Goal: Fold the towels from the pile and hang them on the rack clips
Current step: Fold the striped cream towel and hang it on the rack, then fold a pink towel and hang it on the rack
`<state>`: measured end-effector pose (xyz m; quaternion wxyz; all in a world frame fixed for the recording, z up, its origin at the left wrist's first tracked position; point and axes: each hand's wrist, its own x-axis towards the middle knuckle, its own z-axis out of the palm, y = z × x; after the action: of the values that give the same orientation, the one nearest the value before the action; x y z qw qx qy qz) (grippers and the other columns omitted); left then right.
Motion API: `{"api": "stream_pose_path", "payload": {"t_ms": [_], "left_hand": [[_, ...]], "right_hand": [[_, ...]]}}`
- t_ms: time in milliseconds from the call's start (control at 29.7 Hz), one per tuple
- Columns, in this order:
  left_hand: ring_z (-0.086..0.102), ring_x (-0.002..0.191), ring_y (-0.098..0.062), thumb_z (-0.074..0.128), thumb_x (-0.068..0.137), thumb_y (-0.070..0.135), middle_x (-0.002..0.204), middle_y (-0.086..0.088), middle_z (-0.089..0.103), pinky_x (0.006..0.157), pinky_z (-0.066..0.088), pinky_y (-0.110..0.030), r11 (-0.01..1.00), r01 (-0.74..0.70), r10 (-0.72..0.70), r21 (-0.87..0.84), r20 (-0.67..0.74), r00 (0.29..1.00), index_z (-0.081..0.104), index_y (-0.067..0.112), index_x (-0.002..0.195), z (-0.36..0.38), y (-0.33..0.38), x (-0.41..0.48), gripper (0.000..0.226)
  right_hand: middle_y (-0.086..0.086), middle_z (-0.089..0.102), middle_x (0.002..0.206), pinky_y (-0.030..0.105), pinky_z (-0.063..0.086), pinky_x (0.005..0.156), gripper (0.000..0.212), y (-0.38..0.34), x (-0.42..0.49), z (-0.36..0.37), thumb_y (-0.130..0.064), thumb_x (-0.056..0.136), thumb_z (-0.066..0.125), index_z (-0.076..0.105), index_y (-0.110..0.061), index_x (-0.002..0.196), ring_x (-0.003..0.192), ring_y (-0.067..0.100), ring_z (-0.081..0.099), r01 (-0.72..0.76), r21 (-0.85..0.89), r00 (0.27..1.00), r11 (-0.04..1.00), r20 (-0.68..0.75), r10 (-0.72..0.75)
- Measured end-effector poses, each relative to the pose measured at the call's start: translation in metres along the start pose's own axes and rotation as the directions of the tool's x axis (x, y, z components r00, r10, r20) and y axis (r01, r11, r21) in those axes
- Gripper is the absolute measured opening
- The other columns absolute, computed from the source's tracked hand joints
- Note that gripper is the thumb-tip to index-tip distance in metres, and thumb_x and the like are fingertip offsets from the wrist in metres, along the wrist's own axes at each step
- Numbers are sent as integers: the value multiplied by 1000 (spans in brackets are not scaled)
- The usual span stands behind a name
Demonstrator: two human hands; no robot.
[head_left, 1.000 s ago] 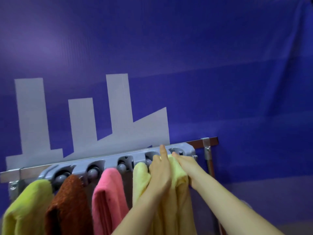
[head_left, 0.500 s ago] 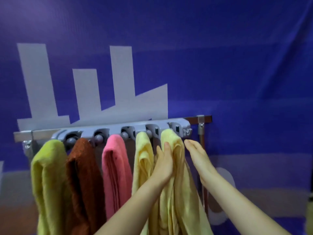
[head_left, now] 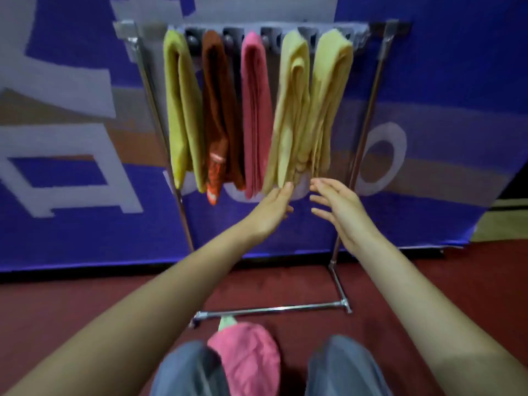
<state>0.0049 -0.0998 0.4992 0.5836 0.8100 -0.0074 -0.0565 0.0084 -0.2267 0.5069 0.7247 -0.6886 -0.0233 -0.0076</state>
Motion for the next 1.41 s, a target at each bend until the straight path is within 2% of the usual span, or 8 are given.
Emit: {"api": "stream_pose_path", "payload": {"t_ms": [67,337,673,875,1010,1144,1279,1414], "left_hand": [[49,75,-12,20,97,37,103,-8,51,65,38,-24,999,42,-42,13,-22,999,42,8,122,-3,-23,-31,44],[50,66,-12,26,97,35,79,-1,55,62,37,-23,959,279,-280,-42,-19,960,44,14,111,0,-141,-123,32],[45,65,-15,24,96,38,93,-11,52,57,33,-25,805,583,-587,-105,-3,810,40,5,123,-20,-274,-141,45],[48,118,-35,31,97,32,127,-30,48,103,35,-40,694,713,-720,-98,-101,687,47,-10,117,-19,-386,-94,49],[41,126,-34,31,97,32,134,-28,43,102,30,-34,602,798,-797,-24,-83,599,45,-10,121,-4,-440,-51,50],[42,123,-38,37,95,33,132,-29,44,100,32,-35,523,841,-841,138,-78,536,42,-3,127,15,-495,-20,48],[39,123,-41,47,90,31,133,-28,39,104,32,-40,485,793,-833,368,-80,547,39,4,130,37,-544,-7,49],[30,128,-39,53,85,16,134,-27,37,107,21,-38,475,776,-804,414,-155,575,38,0,129,46,-580,2,49]], "right_hand": [[-1,58,92,25,45,75,16,28,-33,8,-21,91,47,54,-15,104,98,18,54,-85,6,996,996,39,85],[0,58,84,24,45,66,14,134,-118,38,-18,91,48,54,-13,102,72,13,54,-392,-94,897,915,182,403],[1,56,76,24,43,63,14,222,-127,49,-18,91,47,55,-19,80,65,12,52,-642,-261,720,721,118,684],[1,55,77,24,43,65,18,305,-78,72,-21,93,43,55,-18,81,67,13,52,-741,-296,598,603,117,792],[0,54,76,23,43,62,14,359,-41,91,-23,94,42,53,-15,99,66,11,51,-783,-342,516,520,110,850],[1,55,76,24,44,65,19,412,-6,107,-22,93,43,55,-20,78,67,13,52,-814,-362,451,455,99,887],[3,58,85,26,46,66,23,456,9,101,-28,94,40,56,-19,80,71,14,55,-825,-380,404,418,121,907],[5,59,97,27,49,72,20,476,11,84,-28,94,40,56,-17,97,76,14,58,-849,-361,335,387,200,921]]}}
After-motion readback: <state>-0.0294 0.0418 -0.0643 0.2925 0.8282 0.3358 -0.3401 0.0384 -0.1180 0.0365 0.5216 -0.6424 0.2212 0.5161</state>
